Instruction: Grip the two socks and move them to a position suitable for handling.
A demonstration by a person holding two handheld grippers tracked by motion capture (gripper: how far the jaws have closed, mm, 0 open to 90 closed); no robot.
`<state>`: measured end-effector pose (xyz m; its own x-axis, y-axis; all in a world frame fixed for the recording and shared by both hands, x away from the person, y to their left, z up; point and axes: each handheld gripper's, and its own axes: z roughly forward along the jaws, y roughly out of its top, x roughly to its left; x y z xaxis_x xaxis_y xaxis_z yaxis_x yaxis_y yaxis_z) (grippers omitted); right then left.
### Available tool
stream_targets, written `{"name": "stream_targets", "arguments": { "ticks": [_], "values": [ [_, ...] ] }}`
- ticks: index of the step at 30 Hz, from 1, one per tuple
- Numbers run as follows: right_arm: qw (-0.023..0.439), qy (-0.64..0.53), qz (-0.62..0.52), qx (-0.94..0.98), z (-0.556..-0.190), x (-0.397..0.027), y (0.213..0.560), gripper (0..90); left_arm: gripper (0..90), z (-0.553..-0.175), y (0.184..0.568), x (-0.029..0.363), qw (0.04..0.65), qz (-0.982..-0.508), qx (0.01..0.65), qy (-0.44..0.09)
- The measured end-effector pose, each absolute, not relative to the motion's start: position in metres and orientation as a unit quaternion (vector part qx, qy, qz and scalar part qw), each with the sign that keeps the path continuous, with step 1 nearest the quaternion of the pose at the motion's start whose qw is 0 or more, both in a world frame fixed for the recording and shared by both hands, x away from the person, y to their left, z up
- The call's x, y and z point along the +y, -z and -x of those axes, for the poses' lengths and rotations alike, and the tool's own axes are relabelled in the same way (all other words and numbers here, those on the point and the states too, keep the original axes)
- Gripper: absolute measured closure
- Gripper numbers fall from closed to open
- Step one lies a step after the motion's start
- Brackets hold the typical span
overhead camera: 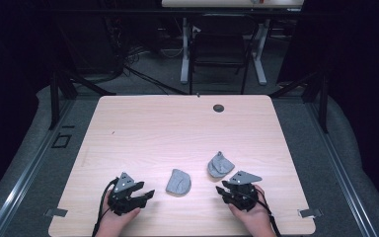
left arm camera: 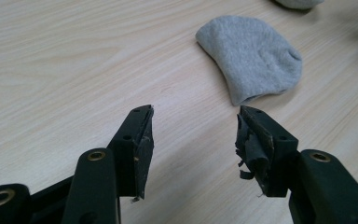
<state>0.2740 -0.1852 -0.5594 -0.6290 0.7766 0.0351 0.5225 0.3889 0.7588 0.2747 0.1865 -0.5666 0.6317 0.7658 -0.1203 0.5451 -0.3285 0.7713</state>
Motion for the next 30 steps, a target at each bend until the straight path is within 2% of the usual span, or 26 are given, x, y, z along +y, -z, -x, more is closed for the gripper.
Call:
{"name": "stream_targets", "arguments": {
  "ticks": [14, 28, 30],
  "values": [
    [0.161, -0.406, -0.409, 0.801, -0.274, -0.187, 0.560, 64.7, 57.1, -0.283, 0.560, 0.166, 0.415, -0.814, 0.382, -0.142],
    [0.168, -0.388, -0.408, 0.809, -0.274, -0.186, 0.560, 60.2, 54.3, -0.296, 0.560, 0.134, 0.413, -0.822, 0.368, -0.139],
    [0.165, -0.395, -0.410, 0.805, -0.273, -0.187, 0.558, 62.8, 60.3, -0.298, 0.561, 0.131, 0.414, -0.824, 0.363, -0.136]
  ]
}}
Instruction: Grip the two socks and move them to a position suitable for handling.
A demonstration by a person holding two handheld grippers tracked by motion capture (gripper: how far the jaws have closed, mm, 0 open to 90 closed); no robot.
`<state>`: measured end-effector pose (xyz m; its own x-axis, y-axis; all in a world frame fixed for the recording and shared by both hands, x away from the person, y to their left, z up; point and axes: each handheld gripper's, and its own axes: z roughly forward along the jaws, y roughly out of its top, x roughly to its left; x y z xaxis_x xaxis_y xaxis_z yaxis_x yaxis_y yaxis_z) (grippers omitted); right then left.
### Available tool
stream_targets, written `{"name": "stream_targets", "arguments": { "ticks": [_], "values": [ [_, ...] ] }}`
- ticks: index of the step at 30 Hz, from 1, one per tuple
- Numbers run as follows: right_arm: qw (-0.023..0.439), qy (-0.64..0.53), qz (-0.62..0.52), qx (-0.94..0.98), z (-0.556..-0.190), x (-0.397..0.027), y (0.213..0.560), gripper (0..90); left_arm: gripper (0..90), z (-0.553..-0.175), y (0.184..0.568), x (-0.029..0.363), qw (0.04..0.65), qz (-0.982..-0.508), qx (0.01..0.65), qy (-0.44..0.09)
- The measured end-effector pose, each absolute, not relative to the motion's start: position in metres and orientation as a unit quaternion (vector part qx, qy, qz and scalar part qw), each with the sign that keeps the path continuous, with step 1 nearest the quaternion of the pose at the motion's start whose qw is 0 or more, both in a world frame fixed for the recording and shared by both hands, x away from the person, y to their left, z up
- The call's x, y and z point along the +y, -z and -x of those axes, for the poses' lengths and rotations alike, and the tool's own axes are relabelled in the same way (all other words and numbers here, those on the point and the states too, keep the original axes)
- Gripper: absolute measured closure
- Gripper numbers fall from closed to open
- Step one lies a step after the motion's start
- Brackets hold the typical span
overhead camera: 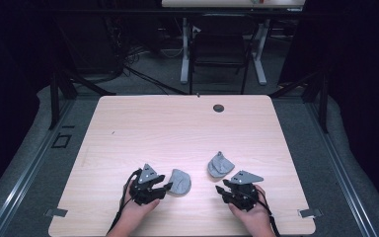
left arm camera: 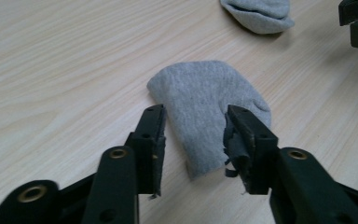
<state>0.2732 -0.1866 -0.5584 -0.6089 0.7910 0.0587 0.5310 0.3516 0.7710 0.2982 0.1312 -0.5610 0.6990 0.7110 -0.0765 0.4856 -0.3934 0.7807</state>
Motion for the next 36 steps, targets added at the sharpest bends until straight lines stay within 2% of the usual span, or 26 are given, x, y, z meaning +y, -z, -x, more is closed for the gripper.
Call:
{"name": "stream_targets", "arguments": {
  "ticks": [9, 24, 28, 36],
  "values": [
    [0.159, -0.396, -0.416, 0.803, -0.275, -0.188, 0.561, 63.4, 71.5, -0.304, 0.566, 0.126, 0.400, -0.830, 0.365, -0.133],
    [0.159, -0.403, -0.419, 0.798, -0.274, -0.189, 0.561, 62.1, 73.0, -0.294, 0.571, 0.116, 0.400, -0.841, 0.349, -0.102],
    [0.159, -0.406, -0.419, 0.796, -0.275, -0.189, 0.561, 61.2, 73.1, -0.297, 0.566, 0.113, 0.402, -0.841, 0.342, -0.117],
    [0.156, -0.402, -0.418, 0.799, -0.275, -0.190, 0.561, 61.2, 79.1, -0.307, 0.566, 0.107, 0.396, -0.839, 0.351, -0.124]
  ]
}}
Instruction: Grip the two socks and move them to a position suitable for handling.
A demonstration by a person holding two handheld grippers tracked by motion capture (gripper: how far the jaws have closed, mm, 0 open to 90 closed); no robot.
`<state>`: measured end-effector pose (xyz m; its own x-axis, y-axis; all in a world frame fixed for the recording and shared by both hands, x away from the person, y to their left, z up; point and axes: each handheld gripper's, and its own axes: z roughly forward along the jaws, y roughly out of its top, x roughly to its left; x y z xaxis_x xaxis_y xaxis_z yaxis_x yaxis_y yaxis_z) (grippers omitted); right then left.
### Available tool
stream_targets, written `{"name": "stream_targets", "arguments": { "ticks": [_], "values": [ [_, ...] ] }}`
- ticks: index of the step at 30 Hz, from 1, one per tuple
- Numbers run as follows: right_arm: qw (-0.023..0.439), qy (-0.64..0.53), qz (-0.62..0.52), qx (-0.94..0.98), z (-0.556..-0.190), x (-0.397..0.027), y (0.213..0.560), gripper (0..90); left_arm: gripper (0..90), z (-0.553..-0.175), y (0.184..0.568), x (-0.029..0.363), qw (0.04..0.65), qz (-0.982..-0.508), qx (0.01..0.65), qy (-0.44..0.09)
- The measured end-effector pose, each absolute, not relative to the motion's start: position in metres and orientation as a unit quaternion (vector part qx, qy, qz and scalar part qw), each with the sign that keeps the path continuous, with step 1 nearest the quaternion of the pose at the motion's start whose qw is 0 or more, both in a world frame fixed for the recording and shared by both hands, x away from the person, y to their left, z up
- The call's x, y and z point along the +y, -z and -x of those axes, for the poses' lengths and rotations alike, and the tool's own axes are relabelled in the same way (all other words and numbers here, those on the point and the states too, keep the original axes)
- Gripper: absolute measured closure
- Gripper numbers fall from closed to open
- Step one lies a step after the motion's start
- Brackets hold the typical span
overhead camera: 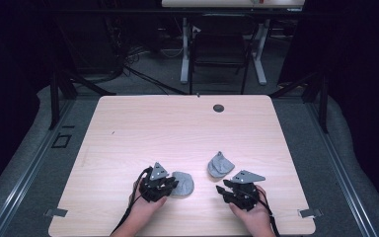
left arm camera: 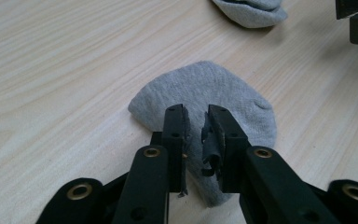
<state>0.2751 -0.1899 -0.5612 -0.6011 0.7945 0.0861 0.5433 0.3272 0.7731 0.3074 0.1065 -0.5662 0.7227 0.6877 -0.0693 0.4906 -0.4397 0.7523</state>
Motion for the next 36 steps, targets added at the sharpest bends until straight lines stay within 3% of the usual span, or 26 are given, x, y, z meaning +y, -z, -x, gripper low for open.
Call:
{"name": "stream_targets", "arguments": {
  "ticks": [7, 36],
  "values": [
    [0.156, -0.405, -0.421, 0.796, -0.275, -0.191, 0.561, 61.0, 85.2, -0.308, 0.571, 0.101, 0.382, -0.847, 0.348, -0.124],
    [0.155, -0.407, -0.423, 0.795, -0.276, -0.192, 0.562, 60.6, 86.1, -0.294, 0.576, 0.103, 0.371, -0.862, 0.327, -0.116]
  ]
}}
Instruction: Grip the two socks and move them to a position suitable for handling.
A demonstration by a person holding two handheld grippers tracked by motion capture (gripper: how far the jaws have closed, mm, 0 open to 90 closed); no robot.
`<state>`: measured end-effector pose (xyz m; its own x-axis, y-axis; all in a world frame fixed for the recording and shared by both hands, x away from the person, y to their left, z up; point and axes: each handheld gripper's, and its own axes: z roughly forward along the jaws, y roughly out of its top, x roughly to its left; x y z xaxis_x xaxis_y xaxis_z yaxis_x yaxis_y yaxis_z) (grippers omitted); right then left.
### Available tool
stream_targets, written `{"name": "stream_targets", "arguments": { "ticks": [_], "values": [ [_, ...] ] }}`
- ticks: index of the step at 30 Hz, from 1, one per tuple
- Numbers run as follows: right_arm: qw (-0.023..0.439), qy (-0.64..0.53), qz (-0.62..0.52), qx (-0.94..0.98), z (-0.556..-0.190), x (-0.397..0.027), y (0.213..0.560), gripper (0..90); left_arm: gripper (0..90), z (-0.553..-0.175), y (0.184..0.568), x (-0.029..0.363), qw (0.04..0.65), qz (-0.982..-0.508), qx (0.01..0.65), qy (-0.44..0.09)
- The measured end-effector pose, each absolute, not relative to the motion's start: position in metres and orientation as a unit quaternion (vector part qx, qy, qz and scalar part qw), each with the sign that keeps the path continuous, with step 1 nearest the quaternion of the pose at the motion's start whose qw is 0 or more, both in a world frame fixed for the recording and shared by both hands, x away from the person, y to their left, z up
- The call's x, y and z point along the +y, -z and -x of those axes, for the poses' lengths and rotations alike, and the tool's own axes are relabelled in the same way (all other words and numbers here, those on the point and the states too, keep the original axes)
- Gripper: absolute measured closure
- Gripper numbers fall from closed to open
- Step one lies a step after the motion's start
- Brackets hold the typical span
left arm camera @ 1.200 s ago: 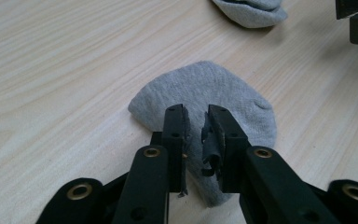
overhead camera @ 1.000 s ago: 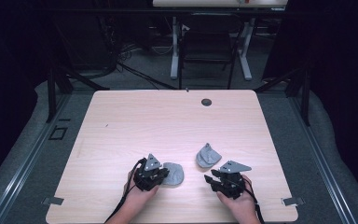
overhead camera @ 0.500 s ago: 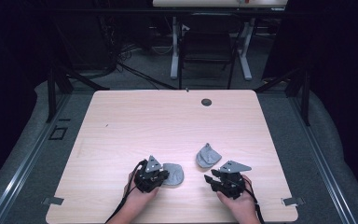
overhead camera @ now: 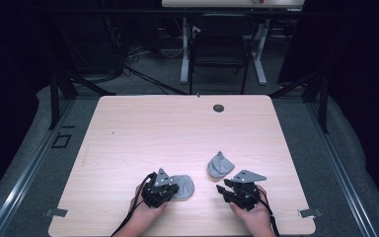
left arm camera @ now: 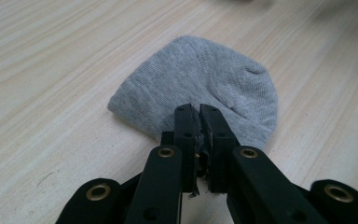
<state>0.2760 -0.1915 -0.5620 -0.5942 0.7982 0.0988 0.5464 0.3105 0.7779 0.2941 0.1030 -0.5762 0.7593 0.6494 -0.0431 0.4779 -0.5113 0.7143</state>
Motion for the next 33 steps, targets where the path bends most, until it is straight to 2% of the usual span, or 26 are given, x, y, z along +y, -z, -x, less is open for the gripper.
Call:
{"name": "stream_targets", "arguments": {
  "ticks": [29, 33],
  "values": [
    [0.160, -0.407, -0.429, 0.791, -0.277, -0.195, 0.561, 60.7, 86.1, -0.263, 0.576, 0.115, 0.377, -0.872, 0.301, -0.084],
    [0.162, -0.411, -0.435, 0.785, -0.277, -0.196, 0.560, 60.7, 83.8, -0.261, 0.575, 0.119, 0.384, -0.868, 0.306, -0.077]
  ]
}}
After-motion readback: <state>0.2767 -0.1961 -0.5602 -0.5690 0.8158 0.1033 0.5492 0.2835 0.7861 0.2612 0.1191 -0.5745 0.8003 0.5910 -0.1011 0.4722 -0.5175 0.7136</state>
